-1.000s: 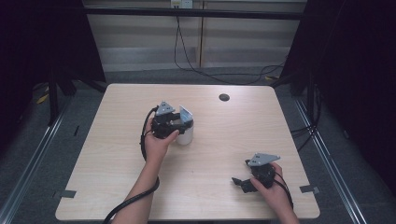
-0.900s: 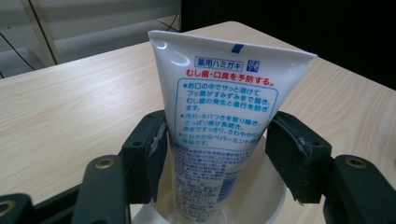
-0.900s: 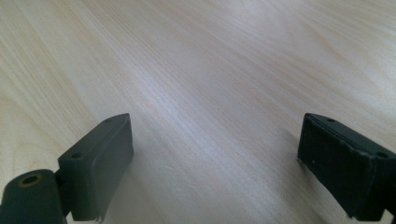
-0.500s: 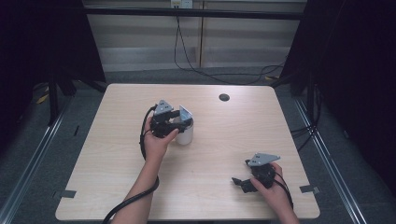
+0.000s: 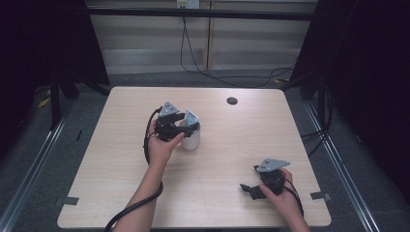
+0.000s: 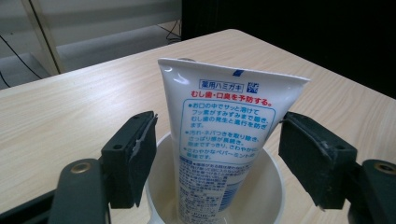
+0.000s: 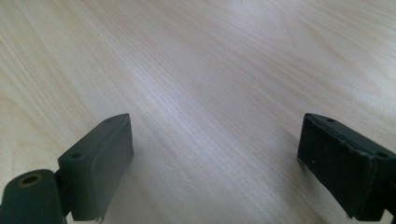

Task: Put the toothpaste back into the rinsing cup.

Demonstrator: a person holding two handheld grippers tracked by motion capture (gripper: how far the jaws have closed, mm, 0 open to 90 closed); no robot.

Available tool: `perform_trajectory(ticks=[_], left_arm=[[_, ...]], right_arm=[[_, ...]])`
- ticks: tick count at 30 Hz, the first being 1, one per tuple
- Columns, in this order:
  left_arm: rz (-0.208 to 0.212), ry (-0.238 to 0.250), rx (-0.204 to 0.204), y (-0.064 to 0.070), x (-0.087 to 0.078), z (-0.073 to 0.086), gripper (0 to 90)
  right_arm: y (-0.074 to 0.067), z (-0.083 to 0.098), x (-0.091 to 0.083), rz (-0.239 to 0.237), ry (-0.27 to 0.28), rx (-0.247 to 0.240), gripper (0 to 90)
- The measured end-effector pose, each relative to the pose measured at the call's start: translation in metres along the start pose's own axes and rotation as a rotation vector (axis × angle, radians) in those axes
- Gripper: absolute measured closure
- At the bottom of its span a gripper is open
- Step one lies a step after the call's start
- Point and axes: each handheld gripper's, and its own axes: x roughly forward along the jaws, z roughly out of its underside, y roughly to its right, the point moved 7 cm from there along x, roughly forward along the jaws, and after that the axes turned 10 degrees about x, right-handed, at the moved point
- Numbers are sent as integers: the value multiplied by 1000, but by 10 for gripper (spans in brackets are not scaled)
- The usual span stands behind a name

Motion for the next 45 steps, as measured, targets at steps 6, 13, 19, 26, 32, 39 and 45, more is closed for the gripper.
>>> perform_trajectory(ticks=[6, 13, 19, 26, 32, 39, 45], left_arm=[[9, -18, -6, -1, -1, 2, 237], [26, -35, 12, 0, -4, 4, 181], [34, -35, 32, 0, -9, 1, 164], [47, -46, 27, -1, -16, 4, 158], [61, -50, 19, -2, -23, 5, 157], [85, -61, 39, -1, -33, 7, 157], [83, -52, 30, -3, -43, 8, 158]], right_arm=[[0, 0, 0, 0, 0, 0, 99], [0, 0, 0, 0, 0, 0, 99], [0, 0, 0, 0, 0, 1, 99], [0, 0, 0, 0, 0, 1, 98], [0, 0, 0, 0, 0, 0, 99], [0, 0, 0, 0, 0, 1, 99], [0, 0, 0, 0, 0, 0, 99]])
